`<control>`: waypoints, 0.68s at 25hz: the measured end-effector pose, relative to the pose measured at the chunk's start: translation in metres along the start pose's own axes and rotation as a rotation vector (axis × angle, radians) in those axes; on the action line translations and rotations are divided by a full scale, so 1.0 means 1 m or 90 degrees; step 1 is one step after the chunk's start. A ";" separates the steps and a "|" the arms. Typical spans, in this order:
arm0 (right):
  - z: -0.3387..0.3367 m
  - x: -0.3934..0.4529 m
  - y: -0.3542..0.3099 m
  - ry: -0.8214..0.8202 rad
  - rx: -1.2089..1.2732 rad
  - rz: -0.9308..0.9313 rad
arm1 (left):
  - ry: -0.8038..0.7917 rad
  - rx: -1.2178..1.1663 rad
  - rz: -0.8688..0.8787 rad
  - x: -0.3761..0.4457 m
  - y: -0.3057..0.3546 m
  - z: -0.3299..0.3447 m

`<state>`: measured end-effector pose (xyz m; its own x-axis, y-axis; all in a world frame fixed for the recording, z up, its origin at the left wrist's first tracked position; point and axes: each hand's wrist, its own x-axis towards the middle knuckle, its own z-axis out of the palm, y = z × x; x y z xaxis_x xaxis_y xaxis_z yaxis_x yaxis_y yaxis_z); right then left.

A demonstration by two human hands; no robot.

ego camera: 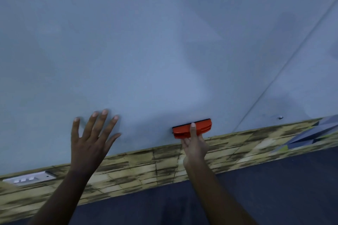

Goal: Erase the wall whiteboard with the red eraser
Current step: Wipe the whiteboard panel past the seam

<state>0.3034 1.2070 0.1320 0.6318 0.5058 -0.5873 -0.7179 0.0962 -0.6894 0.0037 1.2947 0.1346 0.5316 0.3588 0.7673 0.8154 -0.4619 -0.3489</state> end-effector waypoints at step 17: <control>0.049 -0.072 0.113 -0.060 -0.008 0.259 | -0.105 -0.075 -0.098 -0.091 -0.062 -0.004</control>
<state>0.1625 1.2235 0.1178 0.2667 0.5770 -0.7720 -0.8996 -0.1385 -0.4143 -0.0957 1.2879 0.0887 0.4409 0.5552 0.7052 0.8626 -0.4793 -0.1619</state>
